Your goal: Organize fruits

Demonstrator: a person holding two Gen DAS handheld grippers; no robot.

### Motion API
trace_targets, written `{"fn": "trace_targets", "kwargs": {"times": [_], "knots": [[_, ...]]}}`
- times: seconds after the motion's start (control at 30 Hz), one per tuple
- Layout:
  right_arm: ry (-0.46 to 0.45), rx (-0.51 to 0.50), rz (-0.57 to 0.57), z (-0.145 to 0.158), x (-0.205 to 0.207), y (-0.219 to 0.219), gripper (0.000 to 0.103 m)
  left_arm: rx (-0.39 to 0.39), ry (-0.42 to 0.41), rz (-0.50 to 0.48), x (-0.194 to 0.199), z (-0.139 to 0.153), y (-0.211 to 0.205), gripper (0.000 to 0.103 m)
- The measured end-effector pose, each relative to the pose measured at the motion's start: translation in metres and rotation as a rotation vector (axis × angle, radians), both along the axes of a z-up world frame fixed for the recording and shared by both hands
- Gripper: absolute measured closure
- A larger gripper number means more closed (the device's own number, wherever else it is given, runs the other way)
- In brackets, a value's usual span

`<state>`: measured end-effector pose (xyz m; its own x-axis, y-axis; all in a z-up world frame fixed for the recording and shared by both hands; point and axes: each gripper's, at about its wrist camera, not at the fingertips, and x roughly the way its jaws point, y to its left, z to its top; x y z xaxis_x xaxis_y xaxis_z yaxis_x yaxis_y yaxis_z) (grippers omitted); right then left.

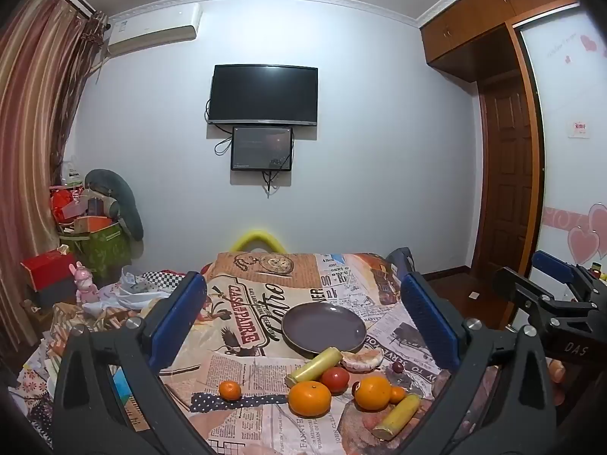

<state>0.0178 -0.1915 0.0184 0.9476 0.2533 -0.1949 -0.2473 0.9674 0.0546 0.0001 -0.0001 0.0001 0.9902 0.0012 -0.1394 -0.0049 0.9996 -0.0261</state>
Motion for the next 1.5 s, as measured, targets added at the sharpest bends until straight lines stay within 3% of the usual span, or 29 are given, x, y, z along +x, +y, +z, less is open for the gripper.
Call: {"fn": "trace_targets", "kwargs": {"times": [1.5], "knots": [[-0.007,0.012,-0.010,0.0011,-0.0035,-0.0023,0.000,-0.013,-0.021,-0.005,0.0026,0.0000,-0.0036,0.000]]}}
